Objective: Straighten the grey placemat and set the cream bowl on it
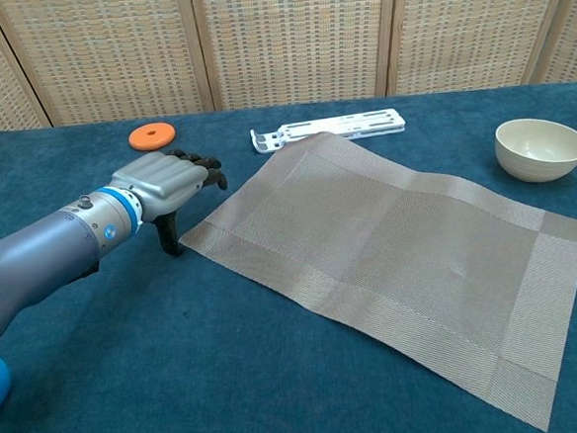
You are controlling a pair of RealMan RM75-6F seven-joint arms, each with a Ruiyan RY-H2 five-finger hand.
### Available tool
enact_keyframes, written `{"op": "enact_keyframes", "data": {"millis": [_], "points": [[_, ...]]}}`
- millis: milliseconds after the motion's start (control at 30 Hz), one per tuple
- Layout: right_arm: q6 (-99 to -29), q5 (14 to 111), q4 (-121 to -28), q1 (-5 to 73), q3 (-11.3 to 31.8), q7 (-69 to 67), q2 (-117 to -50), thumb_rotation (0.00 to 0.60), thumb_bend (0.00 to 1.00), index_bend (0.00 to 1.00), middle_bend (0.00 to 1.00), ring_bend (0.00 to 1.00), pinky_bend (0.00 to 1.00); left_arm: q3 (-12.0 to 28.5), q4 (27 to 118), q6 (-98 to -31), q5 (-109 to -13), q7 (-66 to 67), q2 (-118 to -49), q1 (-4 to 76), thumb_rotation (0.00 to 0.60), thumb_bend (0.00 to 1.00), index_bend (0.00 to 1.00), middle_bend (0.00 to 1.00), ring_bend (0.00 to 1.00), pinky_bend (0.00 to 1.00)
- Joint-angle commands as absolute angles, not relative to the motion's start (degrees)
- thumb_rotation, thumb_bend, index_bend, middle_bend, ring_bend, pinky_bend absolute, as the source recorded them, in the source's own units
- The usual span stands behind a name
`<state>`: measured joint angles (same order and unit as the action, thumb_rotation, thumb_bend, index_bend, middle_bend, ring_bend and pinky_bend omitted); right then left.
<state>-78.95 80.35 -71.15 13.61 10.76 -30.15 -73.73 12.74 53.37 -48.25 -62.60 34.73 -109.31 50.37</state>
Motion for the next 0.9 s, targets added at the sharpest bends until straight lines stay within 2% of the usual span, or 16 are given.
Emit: {"op": "enact_keyframes", "data": {"millis": [33, 133, 567, 733, 900], "points": [[-78.93, 80.38, -71.19, 13.60, 10.78, -30.29, -73.70, 0.600, 0.29, 0.09, 0.00, 0.00, 0.00, 12.31, 52.14, -49.70, -65.04, 31.34, -110.35, 50.54, 0.600, 0.37, 0.23, 0.00, 0.00, 0.00], [-78.93, 80.46, -71.32, 13.57, 10.77, -30.42, -73.65, 0.600, 0.29, 0.09, 0.00, 0.00, 0.00, 11.74, 51.24, -50.93, -67.56, 27.85, -110.81, 50.60, 0.600, 0.41, 0.26, 0.00, 0.00, 0.00], [-79.46, 80.86, -72.11, 13.25, 10.81, -30.92, -73.10, 0.600, 0.30, 0.10, 0.00, 0.00, 0.00, 10.20, 50.94, -53.64, -73.01, 20.47, -110.52, 50.35, 0.600, 0.46, 0.30, 0.00, 0.00, 0.00], [-79.18, 80.82, -72.27, 13.24, 10.80, -31.42, -72.90, 0.600, 0.30, 0.10, 0.00, 0.00, 0.00, 10.31, 50.60, -54.09, -73.59, 19.20, -110.93, 50.35, 0.600, 0.46, 0.47, 0.00, 0.00, 0.00], [-79.17, 80.93, -72.36, 13.22, 10.78, -31.63, -72.79, 0.600, 0.30, 0.10, 0.00, 0.00, 0.00, 10.35, 49.88, -54.25, -73.86, 18.70, -111.49, 50.34, 0.600, 0.46, 0.59, 0.00, 0.00, 0.00]]}}
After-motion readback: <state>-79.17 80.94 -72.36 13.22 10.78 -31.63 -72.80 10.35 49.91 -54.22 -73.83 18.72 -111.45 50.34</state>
